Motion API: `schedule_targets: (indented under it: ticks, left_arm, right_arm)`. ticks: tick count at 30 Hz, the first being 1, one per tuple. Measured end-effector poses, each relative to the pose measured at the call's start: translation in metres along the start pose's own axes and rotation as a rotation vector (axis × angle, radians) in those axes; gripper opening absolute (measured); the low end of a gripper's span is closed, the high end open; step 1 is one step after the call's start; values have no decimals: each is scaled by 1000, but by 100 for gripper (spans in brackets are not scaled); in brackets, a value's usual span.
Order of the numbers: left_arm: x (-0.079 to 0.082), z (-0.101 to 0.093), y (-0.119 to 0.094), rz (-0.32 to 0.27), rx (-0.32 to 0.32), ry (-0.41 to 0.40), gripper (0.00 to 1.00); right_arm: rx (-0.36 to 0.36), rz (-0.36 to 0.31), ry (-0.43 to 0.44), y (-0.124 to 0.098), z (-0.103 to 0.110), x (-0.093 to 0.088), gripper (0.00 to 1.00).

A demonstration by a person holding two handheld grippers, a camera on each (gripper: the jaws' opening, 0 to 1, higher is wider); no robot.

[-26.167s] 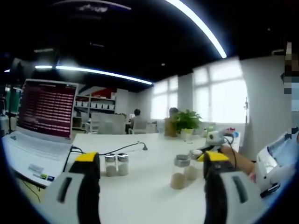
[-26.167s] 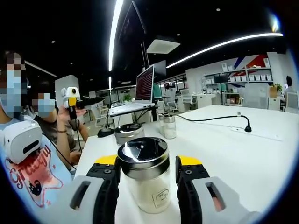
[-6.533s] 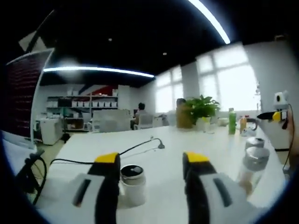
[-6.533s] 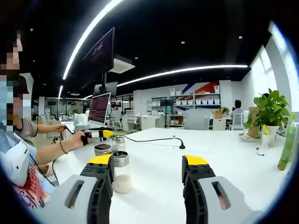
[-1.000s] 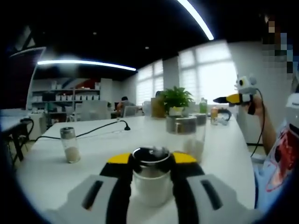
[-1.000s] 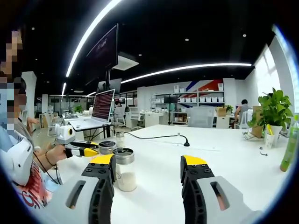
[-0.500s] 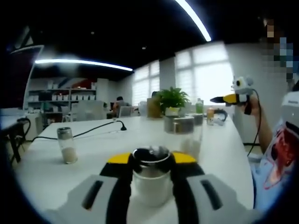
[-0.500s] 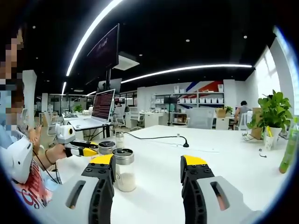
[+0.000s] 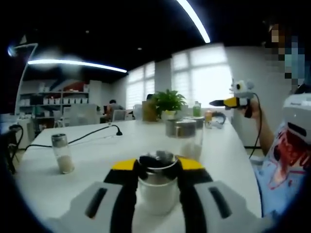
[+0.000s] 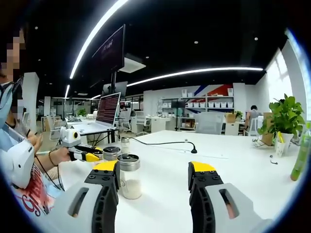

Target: Rotate the seasoning bottle until the label or dispensing opening points toward the visible target arrow and the bottle remains upright within the marked orientation range

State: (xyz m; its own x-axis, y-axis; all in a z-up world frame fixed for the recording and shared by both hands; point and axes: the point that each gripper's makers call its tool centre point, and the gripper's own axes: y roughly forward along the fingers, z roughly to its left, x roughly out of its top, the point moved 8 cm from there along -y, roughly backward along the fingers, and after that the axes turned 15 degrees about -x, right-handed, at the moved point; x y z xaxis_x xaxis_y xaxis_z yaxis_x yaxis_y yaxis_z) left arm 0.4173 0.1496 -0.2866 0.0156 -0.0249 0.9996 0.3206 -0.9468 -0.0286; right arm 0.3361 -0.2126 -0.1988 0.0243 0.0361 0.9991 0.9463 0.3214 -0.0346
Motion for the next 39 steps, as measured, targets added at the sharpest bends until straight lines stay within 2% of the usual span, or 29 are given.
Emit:
schedule_targets:
  ticks: [15,24,39]
  left_arm:
    - [2,10,2,30,-124,0,33]
    - [3,16,3,24,-205,10,33]
    - [3,22,6,38,-320,16,33]
  right_arm:
    - [6,0,-9,2,-3,-1,59]
    - [7,3,-13,3,-3,0,59]
    - [-6,-48,-42,1,-5,3,65]
